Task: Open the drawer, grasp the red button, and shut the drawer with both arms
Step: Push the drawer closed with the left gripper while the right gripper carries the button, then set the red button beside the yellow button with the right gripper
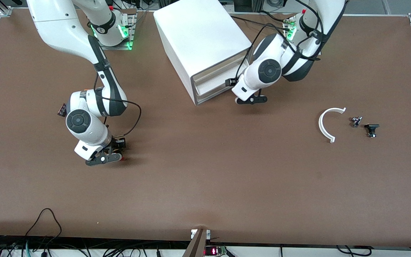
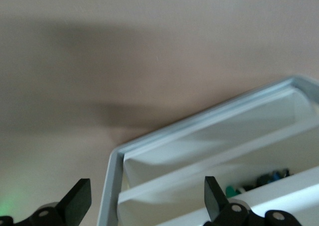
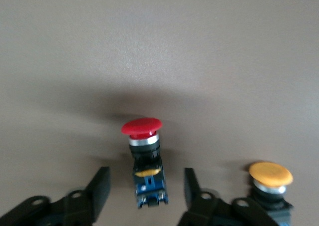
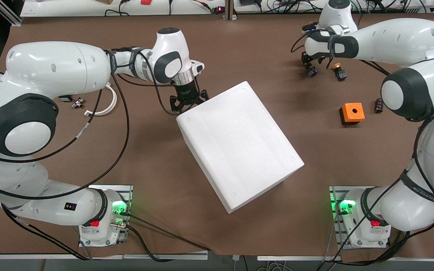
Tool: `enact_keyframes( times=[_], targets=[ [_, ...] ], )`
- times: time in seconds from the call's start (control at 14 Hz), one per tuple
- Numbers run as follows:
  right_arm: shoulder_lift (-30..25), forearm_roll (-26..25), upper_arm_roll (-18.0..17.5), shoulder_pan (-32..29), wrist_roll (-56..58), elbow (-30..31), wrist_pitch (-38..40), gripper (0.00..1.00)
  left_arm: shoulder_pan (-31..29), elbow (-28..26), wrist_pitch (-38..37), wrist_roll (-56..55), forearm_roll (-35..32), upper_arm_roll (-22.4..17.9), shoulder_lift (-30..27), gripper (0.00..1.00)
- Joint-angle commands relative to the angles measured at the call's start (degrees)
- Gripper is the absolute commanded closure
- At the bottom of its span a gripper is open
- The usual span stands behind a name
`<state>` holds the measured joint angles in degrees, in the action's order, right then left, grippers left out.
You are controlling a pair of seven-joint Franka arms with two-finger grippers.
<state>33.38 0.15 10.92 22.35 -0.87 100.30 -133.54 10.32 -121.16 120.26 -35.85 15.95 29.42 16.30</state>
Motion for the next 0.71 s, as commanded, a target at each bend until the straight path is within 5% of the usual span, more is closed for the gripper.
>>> enact_keyframes(
  times=[0.0,0.36,0.64],
  targets=[
    [-3.23,0.81,-0.81,-0.65,-1.24,-4.13,8.52,0.0,-0.39,-2.24,-1.43,0.78,1.72,1.95,-2.41,0.0],
    [-3.24,1.43,-0.46,-0.91,-6.32,-17.22,25.76,0.0,-6.42,-0.75,1.36,2.54,1.11,0.38,-5.91,0.0],
    [-7.7,1.17,-1.33,-6.16,-7.22,-20.23,29.91,0.0,-15.14,2.41,8.13,2.62,1.19,-5.15,-11.46,0.0]
  ],
)
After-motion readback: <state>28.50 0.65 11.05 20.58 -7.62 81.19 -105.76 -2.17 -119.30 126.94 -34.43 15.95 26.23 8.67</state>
